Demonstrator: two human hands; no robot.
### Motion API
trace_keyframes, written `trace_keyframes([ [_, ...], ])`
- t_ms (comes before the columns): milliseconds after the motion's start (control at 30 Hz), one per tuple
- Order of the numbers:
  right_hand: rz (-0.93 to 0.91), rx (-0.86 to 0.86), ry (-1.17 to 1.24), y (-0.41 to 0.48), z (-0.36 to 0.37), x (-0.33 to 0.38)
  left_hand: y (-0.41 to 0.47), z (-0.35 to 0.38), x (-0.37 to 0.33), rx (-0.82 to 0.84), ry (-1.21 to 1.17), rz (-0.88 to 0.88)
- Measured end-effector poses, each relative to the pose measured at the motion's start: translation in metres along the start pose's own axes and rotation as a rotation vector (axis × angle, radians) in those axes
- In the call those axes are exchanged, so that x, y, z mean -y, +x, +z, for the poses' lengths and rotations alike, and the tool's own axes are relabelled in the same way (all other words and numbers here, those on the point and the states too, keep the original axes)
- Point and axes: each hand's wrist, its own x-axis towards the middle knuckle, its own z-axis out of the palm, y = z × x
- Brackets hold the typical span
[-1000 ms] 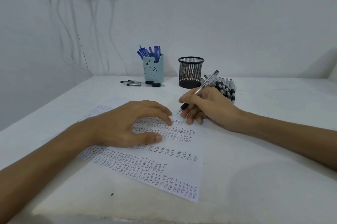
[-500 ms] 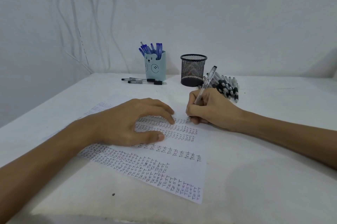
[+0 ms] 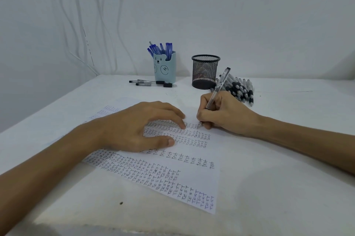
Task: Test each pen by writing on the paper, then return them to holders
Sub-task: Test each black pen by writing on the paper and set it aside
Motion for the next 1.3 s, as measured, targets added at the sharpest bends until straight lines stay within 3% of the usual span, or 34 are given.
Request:
trace_keyframes([
  [1300,0.038,-0.073,-0.036,0.0020,0.0005,0.0021,-0.0003,-0.0001,0.0008,0.001,-0.026,0.007],
])
